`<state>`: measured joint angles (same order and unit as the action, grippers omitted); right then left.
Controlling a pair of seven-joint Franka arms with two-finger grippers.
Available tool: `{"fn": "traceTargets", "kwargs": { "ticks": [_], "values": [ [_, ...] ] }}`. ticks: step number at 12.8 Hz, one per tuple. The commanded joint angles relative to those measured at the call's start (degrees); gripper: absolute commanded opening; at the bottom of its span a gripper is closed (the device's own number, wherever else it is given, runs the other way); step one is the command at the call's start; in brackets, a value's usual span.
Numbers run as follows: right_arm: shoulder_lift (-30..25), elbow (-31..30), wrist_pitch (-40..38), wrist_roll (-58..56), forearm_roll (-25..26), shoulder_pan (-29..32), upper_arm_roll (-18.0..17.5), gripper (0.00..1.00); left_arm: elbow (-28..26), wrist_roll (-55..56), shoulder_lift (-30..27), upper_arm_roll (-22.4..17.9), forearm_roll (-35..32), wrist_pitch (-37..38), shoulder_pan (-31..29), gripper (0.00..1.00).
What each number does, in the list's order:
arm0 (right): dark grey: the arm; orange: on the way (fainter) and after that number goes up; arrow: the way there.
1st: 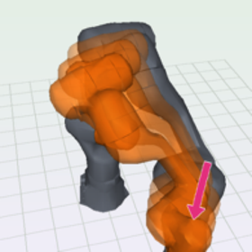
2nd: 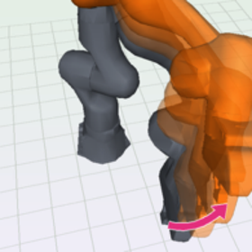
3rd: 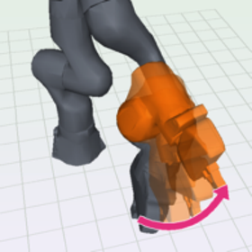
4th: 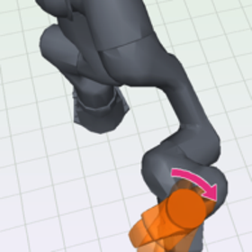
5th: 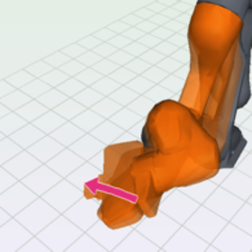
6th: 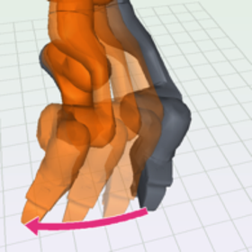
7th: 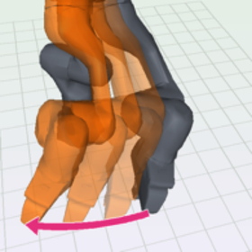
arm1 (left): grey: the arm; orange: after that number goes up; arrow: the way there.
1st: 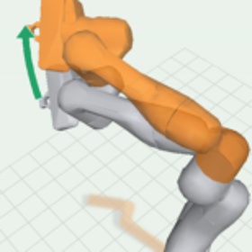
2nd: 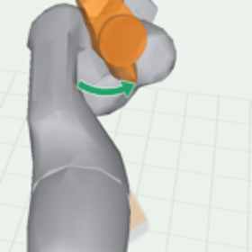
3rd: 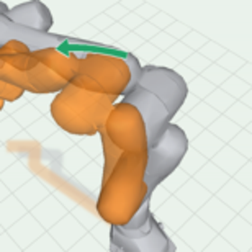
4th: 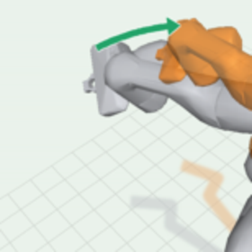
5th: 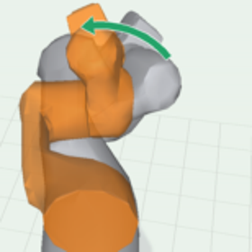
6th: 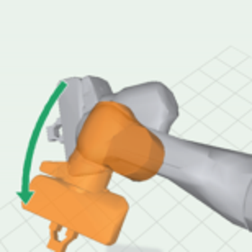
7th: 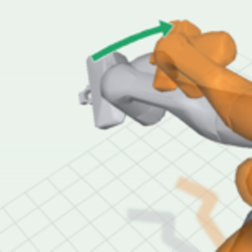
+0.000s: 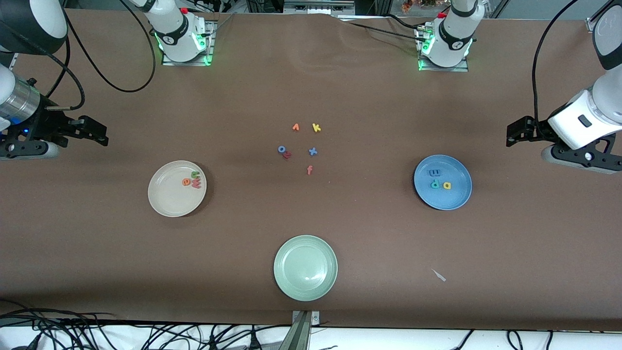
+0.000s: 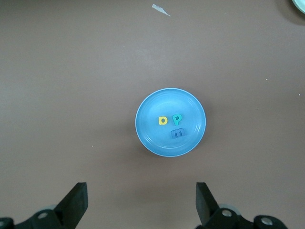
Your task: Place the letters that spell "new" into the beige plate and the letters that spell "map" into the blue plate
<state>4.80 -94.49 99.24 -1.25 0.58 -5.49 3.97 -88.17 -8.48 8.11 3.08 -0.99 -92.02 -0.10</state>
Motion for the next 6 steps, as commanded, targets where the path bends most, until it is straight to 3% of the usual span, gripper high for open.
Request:
{"fn": "traceTargets", "kwargs": {
  "ticks": [1, 6],
  "values": [
    [0.82, 4.21, -1.51, -0.6, 0.91, 0.65, -0.54, 1.0, 1.86, -1.01, 0.77, 0.0, 1.07, 1.32, -0.34, 1.0],
    [1.26, 4.4, -2.65, -1.04, 0.21, 0.39, -0.54, 1.0, 1.86, -1.02, 0.68, 0.0, 1.07, 1.32, -0.43, 1.0]
  ]
}}
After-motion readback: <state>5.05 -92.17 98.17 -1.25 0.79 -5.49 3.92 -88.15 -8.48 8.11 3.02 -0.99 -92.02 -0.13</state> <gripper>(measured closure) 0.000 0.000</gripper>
